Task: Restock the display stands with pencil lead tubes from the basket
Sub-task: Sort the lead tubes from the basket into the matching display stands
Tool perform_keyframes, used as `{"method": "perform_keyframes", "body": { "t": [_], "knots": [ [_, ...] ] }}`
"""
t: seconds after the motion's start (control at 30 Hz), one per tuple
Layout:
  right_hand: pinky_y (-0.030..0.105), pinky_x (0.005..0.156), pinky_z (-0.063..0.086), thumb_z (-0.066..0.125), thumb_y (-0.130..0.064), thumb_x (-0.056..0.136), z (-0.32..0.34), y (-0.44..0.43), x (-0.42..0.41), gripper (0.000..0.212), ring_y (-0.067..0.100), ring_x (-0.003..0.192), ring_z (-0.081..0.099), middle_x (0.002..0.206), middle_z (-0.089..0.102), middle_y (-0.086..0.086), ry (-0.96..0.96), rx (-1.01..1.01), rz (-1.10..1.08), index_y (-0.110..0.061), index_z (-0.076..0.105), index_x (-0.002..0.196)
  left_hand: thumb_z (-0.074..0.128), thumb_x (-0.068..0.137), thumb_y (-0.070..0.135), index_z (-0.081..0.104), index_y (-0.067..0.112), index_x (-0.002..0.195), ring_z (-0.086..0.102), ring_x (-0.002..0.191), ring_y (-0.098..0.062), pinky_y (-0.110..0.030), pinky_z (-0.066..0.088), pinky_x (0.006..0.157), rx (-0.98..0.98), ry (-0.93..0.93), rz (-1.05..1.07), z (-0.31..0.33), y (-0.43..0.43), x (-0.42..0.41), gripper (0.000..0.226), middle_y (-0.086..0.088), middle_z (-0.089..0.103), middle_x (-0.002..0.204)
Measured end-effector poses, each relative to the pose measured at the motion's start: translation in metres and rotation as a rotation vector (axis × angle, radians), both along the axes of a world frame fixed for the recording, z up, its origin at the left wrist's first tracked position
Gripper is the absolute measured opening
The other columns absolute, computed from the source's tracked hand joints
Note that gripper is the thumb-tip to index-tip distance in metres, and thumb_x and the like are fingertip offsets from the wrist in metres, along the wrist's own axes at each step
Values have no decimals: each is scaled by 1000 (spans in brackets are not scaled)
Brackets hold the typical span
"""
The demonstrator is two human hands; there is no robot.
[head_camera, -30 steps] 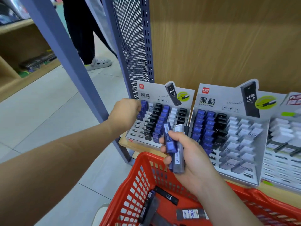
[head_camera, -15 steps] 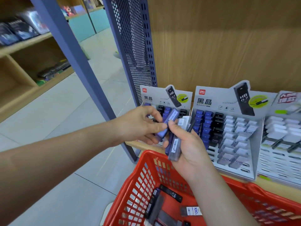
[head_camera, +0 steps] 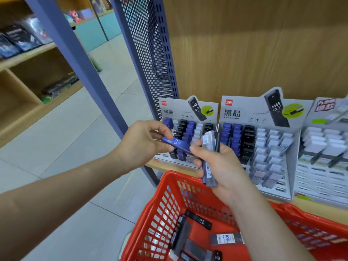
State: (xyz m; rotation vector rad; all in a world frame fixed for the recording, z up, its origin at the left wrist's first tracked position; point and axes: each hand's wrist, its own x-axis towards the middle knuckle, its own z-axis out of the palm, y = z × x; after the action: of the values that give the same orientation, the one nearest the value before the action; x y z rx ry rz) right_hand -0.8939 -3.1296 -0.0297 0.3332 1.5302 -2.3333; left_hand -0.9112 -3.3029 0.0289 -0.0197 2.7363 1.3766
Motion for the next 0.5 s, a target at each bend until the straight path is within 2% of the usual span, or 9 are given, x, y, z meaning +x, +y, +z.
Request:
{"method": "perform_keyframes", "body": {
  "t": [0.13, 0.2, 0.23, 0.33, 0.4, 0.5],
  "knots": [
    [27, 44, 40, 67, -1, 89, -6, -4, 1, 14, 16, 47, 44, 58, 54, 3, 63, 46, -85, -13, 62, 87, 71, 78, -6, 67, 8, 99, 71, 82, -28, -34, 58, 80, 232, -86, 37, 0, -5, -7, 25, -15, 72, 97],
    [27, 44, 42, 67, 0, 89, -8, -7, 3, 14, 16, 48, 46, 56, 54, 2, 78, 53, -100, -13, 61, 88, 69, 81, -1, 66, 4, 104, 72, 76, -25, -28, 59, 74, 345, -179, 47, 1, -7, -9, 24, -17, 72, 91],
    [27, 44, 43, 68, 0, 89, -8, -9, 3, 14, 15, 47, 47, 57, 54, 2, 81, 50, -101, -12, 61, 89, 69, 82, 1, 65, 3, 104, 71, 72, -22, -26, 59, 70, 324, -204, 36, 1, -7, -10, 22, -16, 72, 86],
    [26, 44, 44, 68, -6, 90, -7, -15, 5, 9, 15, 49, 50, 66, 60, 6, 33, -20, -95, -12, 62, 94, 70, 82, 2, 68, 2, 98, 69, 64, -17, -22, 58, 63, 216, -171, 34, 0, -9, -13, 16, -13, 72, 77],
    [25, 44, 44, 66, -5, 90, -6, -15, 5, 12, 14, 53, 51, 81, 67, 10, -58, -135, -86, -11, 63, 100, 69, 83, 0, 69, 8, 90, 68, 65, -16, -22, 58, 66, 122, -60, 84, 3, -14, -21, 11, -7, 71, 74],
    [24, 47, 47, 55, 9, 88, -4, -14, 5, 25, 17, 59, 56, 93, 73, 18, -161, -344, -90, -5, 60, 108, 65, 86, 3, 67, 18, 84, 66, 73, -16, -25, 53, 74, -320, 169, 65, 5, -22, -41, 15, 8, 67, 72]
  ]
}}
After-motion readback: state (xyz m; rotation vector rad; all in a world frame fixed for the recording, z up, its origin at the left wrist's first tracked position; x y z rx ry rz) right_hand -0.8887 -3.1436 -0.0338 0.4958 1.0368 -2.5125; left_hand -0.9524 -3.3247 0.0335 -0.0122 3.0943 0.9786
